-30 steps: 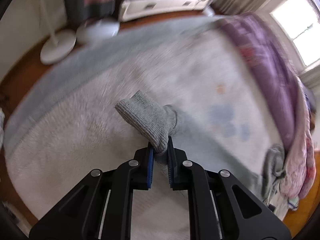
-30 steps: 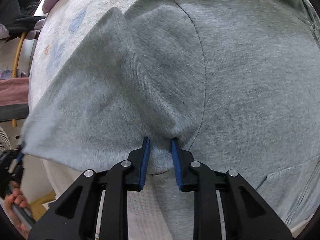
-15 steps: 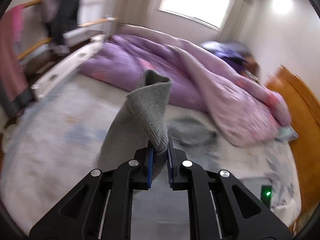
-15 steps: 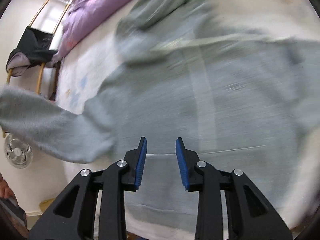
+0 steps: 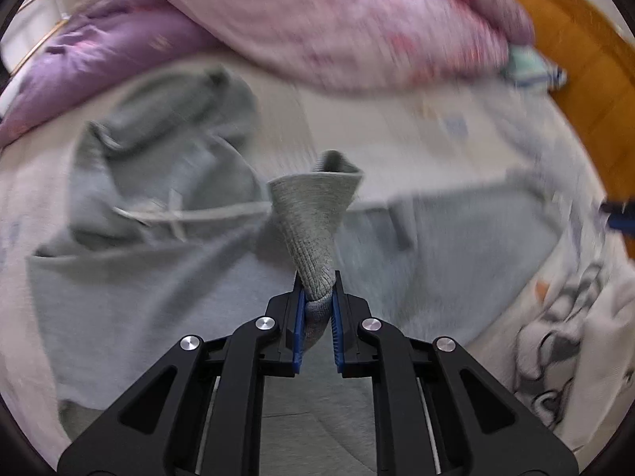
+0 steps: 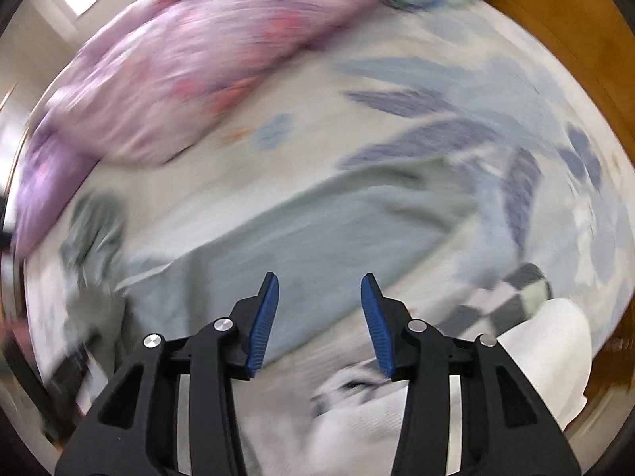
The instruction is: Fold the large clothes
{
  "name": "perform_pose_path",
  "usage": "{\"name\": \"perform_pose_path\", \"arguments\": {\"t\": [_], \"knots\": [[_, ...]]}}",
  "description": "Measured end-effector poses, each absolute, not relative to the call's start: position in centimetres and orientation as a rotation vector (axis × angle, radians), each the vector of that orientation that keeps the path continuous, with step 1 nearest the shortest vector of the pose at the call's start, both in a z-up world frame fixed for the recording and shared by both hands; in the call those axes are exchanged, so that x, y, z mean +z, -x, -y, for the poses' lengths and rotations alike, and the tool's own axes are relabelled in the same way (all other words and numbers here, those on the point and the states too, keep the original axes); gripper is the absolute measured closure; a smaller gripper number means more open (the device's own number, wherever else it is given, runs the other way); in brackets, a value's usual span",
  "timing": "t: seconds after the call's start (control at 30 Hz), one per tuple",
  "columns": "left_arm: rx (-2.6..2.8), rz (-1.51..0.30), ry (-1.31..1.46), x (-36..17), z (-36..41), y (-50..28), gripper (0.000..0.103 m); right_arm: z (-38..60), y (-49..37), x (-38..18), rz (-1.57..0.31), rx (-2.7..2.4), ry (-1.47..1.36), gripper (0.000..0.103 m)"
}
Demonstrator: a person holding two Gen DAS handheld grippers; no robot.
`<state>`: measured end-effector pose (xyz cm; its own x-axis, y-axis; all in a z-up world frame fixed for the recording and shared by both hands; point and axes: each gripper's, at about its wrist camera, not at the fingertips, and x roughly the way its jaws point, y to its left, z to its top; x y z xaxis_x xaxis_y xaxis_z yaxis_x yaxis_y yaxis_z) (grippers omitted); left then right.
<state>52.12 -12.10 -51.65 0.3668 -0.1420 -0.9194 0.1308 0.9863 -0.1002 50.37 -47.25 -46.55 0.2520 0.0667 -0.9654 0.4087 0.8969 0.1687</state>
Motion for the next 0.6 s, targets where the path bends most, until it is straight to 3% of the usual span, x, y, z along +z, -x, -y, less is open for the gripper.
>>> {"name": "perform_pose_path", "arguments": {"t": [0.2,0.27,0.33,0.37,0.6], "knots": [[-0.195,-1.354,-0.029,-57.4,14.2,-51.8,0.09,55.7,-50.9,-51.7,-1.356,-0.41,-0.651,0.05],[-0.207,-1.361,-0.022,-57.6,14.3,-51.8,0.083,57.4,-51.1,-53.4,-1.376,-0.444,-0.719,0.049],[-0.219,-1.375,0.024,-57.2,13.9,-51.6,0.043,58.0,-51.2,-54.7,-1.401,-0.476,-0.765,0.049],[-0.221,-1.358,0.072,-56.6,13.5,-51.4,0.039,58.5,-51.2,-55.5,-1.407,-0.495,-0.782,0.049],[-0.229,-1.338,0.199,-55.1,9.9,-50.8,0.035,60.4,-51.3,-59.9,-1.399,-0.497,-0.988,0.049]]}}
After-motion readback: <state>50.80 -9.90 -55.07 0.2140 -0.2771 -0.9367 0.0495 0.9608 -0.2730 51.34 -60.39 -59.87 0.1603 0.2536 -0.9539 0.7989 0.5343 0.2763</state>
